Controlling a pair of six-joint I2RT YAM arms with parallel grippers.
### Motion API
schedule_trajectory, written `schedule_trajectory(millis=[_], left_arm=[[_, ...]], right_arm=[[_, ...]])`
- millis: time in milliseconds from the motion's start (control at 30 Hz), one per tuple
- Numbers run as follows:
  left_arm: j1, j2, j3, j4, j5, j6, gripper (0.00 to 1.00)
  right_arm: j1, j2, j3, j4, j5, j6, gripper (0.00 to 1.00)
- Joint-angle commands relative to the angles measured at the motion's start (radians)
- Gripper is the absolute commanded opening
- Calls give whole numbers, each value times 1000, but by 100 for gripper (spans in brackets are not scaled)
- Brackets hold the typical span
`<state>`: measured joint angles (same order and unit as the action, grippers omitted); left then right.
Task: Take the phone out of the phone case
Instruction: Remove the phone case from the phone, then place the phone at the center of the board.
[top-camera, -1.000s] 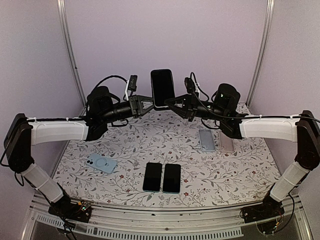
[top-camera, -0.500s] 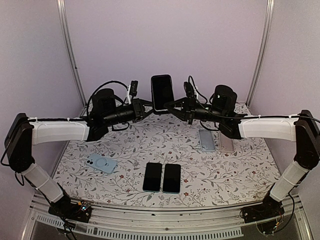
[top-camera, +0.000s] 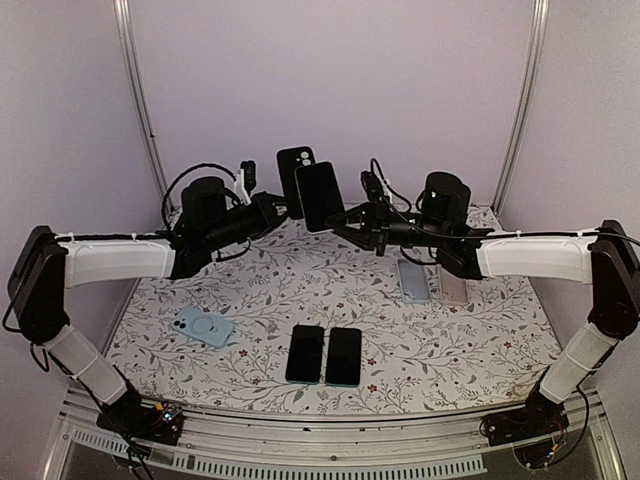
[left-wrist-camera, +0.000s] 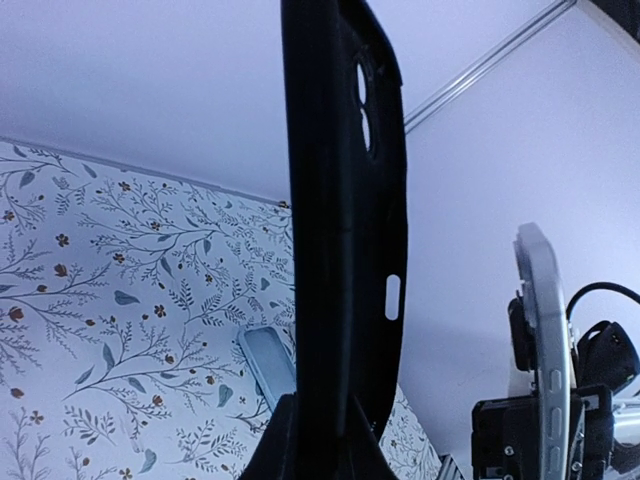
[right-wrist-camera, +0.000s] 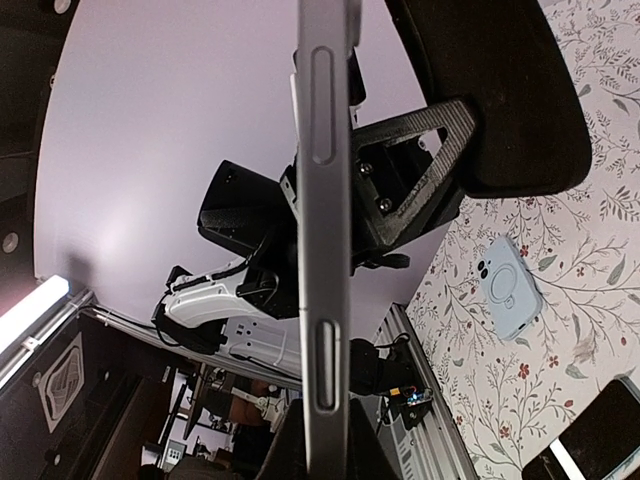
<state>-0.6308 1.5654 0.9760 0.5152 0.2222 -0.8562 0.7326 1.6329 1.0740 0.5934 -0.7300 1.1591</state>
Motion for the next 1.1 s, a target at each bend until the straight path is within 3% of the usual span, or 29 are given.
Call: schedule_trajectory(millis=[0,300,533,833,1067], left_arm=[[9,-25,14,-27,-67,25,0],[24,-77,-12,-94,-83,37,0],[31,-163,-58,-135,-72,54,0],[31,-242,-96,-141,-19,48,0],[31,-276,-120,-143,21,43,0]], right_arm=[[3,-32,-7,38,-1,-31,0],[-1,-112,-67,-160,119,-154,0],[-3,-222,-214,-283,234,-206,0],[12,-413,-433,-395,358,-174,0],[106,-551,-618,-421,476,-80,0]])
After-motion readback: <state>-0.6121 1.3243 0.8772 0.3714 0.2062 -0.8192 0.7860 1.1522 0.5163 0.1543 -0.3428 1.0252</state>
